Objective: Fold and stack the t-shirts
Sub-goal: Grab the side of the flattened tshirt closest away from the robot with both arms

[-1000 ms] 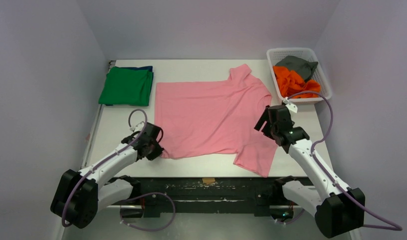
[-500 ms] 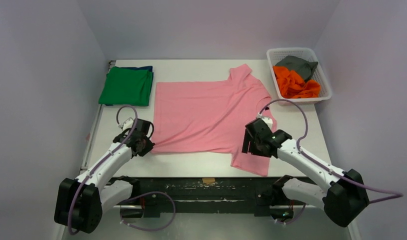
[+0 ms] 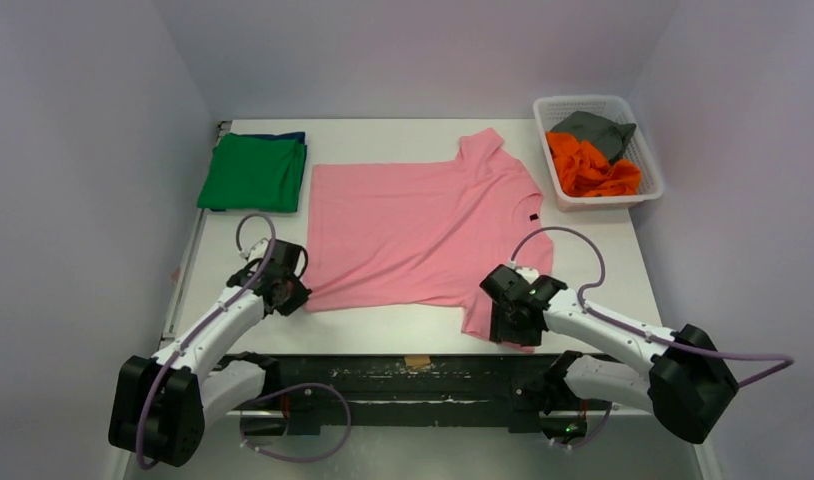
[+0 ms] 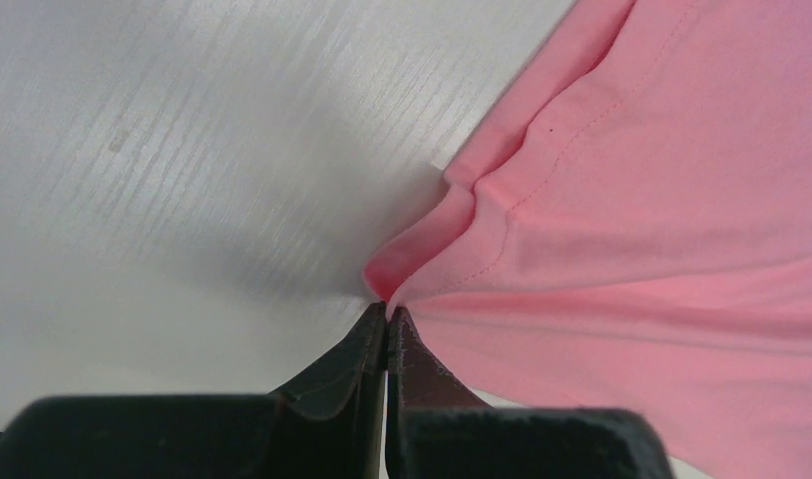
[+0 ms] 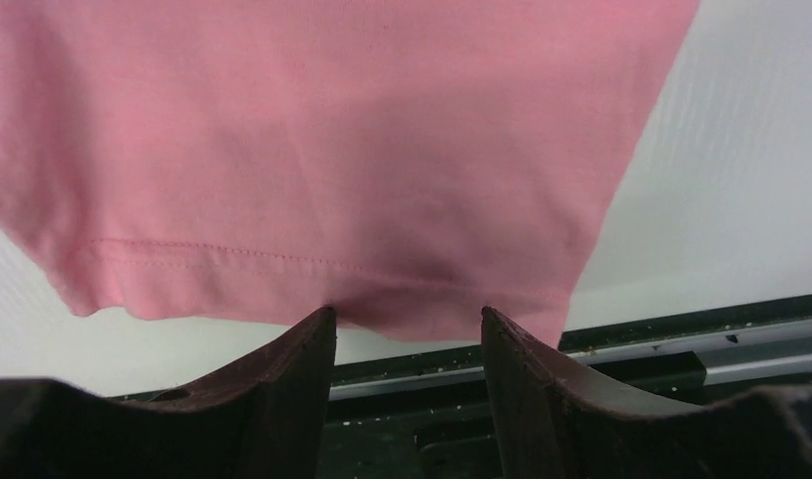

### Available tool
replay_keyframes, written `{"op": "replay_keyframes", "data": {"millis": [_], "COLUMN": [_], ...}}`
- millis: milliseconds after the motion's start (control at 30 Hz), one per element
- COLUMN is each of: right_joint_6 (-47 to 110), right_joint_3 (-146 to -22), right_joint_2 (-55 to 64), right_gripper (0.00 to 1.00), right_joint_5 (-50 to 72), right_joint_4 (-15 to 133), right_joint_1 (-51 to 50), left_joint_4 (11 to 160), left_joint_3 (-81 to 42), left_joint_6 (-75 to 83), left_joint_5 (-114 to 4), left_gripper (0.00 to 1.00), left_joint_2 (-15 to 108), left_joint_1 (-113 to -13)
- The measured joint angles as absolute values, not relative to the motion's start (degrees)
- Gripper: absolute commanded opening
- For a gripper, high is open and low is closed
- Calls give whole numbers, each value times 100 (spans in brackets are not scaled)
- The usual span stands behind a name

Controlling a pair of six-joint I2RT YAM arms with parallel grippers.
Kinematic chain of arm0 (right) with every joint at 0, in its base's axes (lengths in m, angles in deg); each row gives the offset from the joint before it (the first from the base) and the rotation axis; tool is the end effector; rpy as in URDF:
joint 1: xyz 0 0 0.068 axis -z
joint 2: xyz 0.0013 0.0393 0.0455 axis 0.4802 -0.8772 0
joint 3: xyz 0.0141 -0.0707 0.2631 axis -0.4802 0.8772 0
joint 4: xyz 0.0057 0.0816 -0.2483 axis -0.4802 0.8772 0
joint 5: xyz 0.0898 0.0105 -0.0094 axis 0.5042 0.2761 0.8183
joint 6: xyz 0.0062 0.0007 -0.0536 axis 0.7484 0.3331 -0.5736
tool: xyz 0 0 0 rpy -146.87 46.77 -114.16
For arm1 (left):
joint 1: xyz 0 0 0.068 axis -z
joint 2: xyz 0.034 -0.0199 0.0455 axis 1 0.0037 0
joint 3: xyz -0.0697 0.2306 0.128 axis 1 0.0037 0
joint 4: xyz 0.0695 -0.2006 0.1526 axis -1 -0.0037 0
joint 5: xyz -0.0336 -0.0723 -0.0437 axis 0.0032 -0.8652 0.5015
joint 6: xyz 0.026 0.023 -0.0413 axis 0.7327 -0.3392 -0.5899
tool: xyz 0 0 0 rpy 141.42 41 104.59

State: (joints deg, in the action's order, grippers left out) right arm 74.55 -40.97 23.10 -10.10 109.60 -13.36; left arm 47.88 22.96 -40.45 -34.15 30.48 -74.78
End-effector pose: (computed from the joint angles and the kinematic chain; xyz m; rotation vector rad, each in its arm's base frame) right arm 0.1225 0.0989 0.1711 0.2277 2.8436 -0.0738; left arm 0.1695 -0.0372 0.1716 -1.0025 2.4690 -0.0944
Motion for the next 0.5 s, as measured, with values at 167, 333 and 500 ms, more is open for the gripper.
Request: {"op": "replay_keyframes", "data": {"millis": [167,333,500], "right_joint_6": [7571,7614,7612], "right_joint_3": [-4021,-4058,-4156], "right_joint_2": [1984,1995,2454], "right_gripper": [12,0,0], "right_joint_5": [-722,-717,-711], "right_joint_4": [10584,10565,11157], "right_joint_1": [-1336,-1341,-1350], "left_joint_4": [4796,4770,4591], "left_joint_3": [2333,2333,2414], "left_joint_6": [-4045,-4050,-4137], "left_joint_5": [-3478,-3526,-3635], "left_gripper": [0,0,0], "left_joint_2": [3048,3029,2581], "left_joint_1": [-7481,-7478,-7478]}}
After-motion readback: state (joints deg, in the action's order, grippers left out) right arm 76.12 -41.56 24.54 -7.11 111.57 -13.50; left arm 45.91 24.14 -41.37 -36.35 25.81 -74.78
